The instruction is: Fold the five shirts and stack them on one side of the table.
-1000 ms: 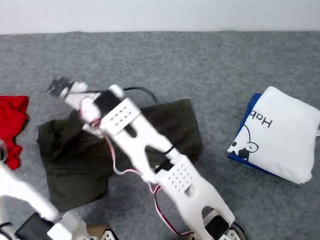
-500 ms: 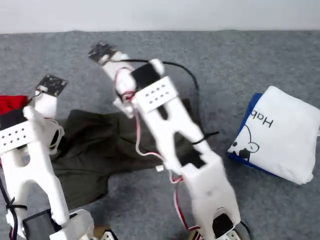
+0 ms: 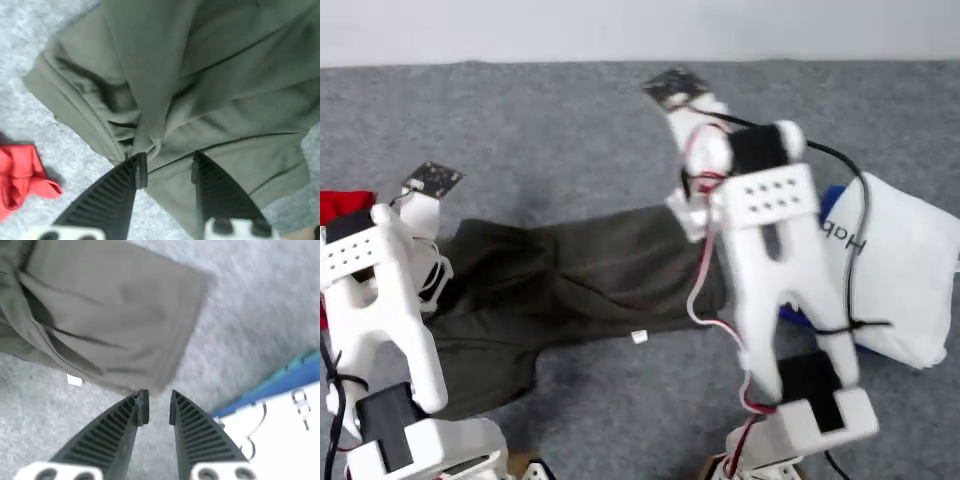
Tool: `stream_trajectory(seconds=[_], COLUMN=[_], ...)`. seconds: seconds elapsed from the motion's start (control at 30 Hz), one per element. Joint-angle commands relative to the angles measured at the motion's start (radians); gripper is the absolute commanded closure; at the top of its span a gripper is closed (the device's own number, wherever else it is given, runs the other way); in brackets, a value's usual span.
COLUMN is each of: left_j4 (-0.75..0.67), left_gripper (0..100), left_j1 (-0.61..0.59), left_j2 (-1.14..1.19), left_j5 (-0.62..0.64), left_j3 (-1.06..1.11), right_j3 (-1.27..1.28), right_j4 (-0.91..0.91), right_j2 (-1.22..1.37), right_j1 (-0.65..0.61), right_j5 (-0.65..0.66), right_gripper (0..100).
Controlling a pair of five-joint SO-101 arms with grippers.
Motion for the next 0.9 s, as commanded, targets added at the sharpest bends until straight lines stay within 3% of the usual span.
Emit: stream_trajectory(seconds=[0.0, 0.17, 0.73, 0.87], left_j4=[-0.025, -0.037, -0.296, -0.348], left_gripper=[84, 84, 85, 89], left_j1=[-0.008, -0.005, -0.008, -0.008], left_j2=[-0.005, -0.003, -0.003, -0.003], left_j5=[-0.032, -0.06, -0.061, -0.061], left_j3=[-0.036, -0.027, 0.185, 0.234], right_j3=[0.061, 0.129, 0.138, 0.138], right_j4=[0.042, 0.042, 0.042, 0.042], right_j2=[-0.119, -0.186, -0.199, -0.2], right_j1=[0.053, 0.062, 0.064, 0.064], right_j5=[-0.009, -0.009, -0.009, -0.009], right_gripper=[90.9, 90.9, 90.9, 90.9])
